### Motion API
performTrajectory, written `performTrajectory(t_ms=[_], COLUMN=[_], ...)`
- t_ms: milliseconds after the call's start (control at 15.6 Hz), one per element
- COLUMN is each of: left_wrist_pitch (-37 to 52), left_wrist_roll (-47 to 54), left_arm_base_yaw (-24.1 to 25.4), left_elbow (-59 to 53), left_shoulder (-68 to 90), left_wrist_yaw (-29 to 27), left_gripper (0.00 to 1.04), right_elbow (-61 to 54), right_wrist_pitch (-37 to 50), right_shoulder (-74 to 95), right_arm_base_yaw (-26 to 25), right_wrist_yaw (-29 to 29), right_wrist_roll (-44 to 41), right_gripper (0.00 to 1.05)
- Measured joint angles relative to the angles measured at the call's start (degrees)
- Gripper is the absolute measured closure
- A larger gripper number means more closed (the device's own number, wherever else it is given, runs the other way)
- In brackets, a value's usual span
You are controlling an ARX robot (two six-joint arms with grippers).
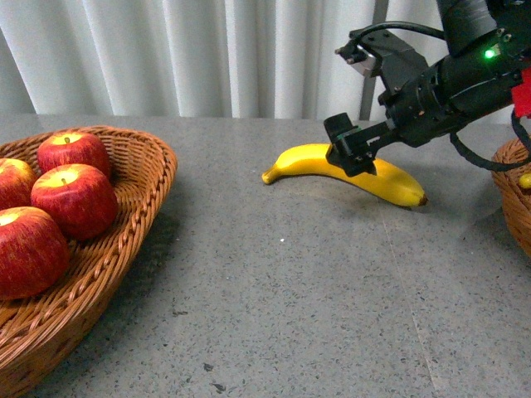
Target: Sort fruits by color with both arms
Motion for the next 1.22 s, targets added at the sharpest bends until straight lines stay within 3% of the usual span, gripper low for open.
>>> performTrajectory(t_ms=[448, 576, 832, 1216], left_wrist_pitch=[0.0, 0.0, 0.0, 0.0], left_wrist_roll=[0.0, 0.0, 0.0, 0.0], left_arm_base_yaw=[0.0, 0.0, 0.0, 0.0], left_elbow=[0.0, 0.0, 0.0, 0.0], left_shoulder=[0.0, 0.0, 0.0, 0.0], left_wrist_yaw=[0.0, 0.0, 0.0, 0.0], left_gripper=[0.07, 0.07, 0.07, 0.07], right_elbow=[5.1, 4.9, 4.1, 3.1], right_wrist_pitch=[-3.4, -3.8, -2.6, 4.9], right_shoulder=[5.1, 5.2, 5.2, 3.8], right_arm_base_yaw=[2.1, 4.0, 4.4, 3.0], right_wrist_yaw=[3.8, 3.9, 3.3, -1.6], right_wrist_roll=[-4.3, -5.8, -6.1, 1.1], right_gripper=[0.06, 0.37, 0.69, 0.72])
